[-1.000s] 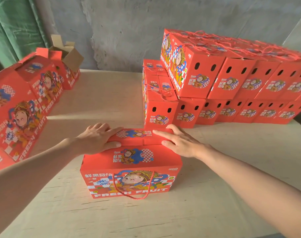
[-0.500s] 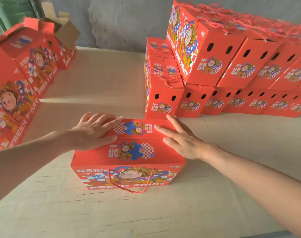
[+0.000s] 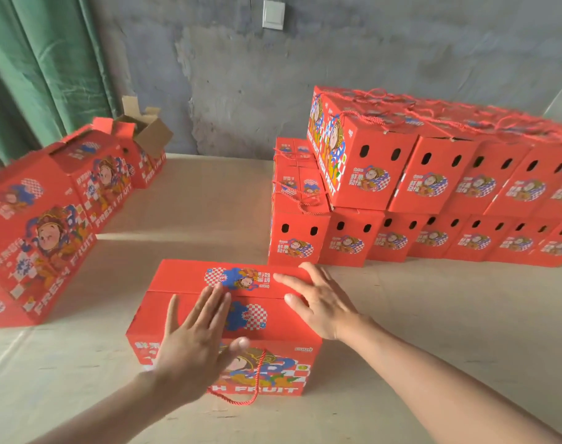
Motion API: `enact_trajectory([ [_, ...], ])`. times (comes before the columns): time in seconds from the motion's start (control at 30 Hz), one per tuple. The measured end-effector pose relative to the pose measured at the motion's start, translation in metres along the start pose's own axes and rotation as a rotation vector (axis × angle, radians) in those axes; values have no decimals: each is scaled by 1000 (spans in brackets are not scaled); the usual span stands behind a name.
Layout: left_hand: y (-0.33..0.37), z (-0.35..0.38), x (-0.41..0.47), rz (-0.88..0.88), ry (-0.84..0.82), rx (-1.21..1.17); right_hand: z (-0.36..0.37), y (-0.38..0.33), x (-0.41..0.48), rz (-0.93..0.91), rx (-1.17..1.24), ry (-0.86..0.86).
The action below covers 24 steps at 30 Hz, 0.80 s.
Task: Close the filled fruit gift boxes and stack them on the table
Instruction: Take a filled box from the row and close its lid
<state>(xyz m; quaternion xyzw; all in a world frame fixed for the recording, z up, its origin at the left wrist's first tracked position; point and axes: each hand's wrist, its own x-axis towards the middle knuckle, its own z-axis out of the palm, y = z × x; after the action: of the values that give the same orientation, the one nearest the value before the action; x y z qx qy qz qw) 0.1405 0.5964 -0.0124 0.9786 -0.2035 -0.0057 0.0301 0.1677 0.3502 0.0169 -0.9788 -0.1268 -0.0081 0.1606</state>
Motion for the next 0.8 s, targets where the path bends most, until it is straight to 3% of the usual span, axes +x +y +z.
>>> enact_trajectory([
  [0.1,-7,-7,7,-9,87,-47,11,-8,-14,86,-52,68],
  [0.23,-40,-20,29,136,55,-23,20,-21,-29,154,-109,151],
  [0.37,-70,-37,59,191,-47,45,21,-35,-35,139,-122,110],
  [0.5,-62,-46,69,105,-133,104,24,-56,-39,142,-73,-12],
  [0.57,-42,-37,59,-11,-15,-58,22,-58,-45,103,-22,9],
  [0.67,-17,-12,30,-261,434,-444,20,-48,-50,188,292,193],
  [0.73,-12,-1,12,-487,644,-610,17,-40,-45,416,547,76],
  [0.8,-10,3,-2,-651,640,-731,19,-35,-36,615,854,-181],
])
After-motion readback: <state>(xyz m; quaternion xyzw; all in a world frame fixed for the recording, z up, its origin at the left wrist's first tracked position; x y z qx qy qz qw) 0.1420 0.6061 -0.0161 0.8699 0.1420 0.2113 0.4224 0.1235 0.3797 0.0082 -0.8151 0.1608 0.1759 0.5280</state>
